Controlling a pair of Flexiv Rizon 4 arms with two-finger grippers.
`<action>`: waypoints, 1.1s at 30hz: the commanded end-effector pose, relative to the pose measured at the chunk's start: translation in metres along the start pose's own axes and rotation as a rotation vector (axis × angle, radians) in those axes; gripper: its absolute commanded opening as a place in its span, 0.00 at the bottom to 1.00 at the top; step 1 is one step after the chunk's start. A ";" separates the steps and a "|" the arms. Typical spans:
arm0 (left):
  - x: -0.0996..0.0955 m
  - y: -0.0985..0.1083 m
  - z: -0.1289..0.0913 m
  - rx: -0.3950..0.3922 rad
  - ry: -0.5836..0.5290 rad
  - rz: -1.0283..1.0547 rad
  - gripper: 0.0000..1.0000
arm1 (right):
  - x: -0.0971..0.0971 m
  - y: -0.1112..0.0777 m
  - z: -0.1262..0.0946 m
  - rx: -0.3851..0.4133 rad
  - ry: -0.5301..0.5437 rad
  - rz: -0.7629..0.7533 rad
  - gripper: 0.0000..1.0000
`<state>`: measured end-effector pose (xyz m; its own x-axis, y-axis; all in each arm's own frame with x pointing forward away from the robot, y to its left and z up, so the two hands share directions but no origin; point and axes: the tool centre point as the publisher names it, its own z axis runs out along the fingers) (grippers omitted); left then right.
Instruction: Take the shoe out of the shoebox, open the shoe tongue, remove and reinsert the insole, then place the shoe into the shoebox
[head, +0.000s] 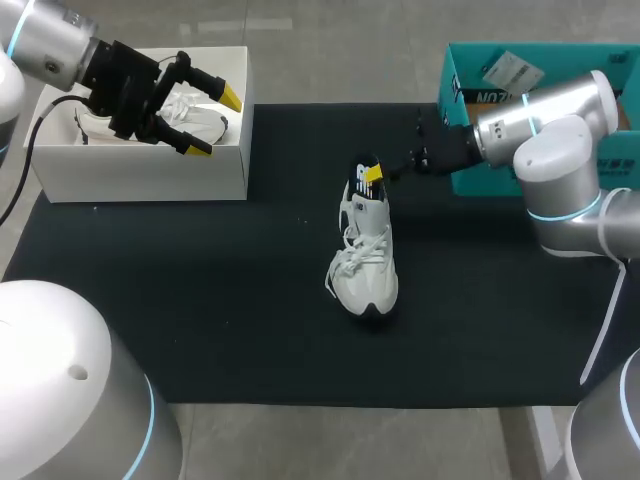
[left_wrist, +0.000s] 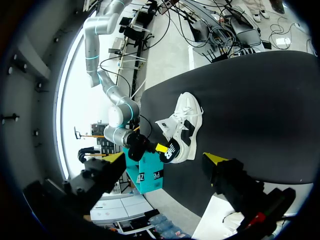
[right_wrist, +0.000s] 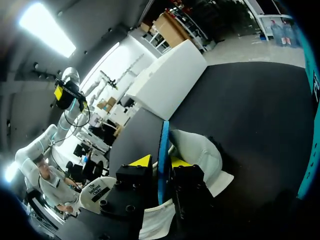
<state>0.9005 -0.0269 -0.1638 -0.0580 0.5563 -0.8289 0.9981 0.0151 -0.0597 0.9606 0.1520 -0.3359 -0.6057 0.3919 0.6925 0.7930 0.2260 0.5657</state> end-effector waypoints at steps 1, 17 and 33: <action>0.000 0.000 0.000 0.001 0.002 0.000 1.00 | 0.001 -0.003 0.007 0.009 -0.003 0.009 0.00; 0.000 0.000 0.000 0.001 0.002 0.000 1.00 | 0.011 -0.036 0.020 0.058 0.018 0.089 0.00; 0.000 0.000 0.000 0.001 0.002 0.000 1.00 | 0.016 -0.034 0.017 0.072 0.014 0.085 0.38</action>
<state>0.9005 -0.0269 -0.1638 -0.0580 0.5564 -0.8289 0.9981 0.0151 -0.0597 0.9259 0.1650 -0.3551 -0.5363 0.3917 0.7476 0.8440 0.2543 0.4722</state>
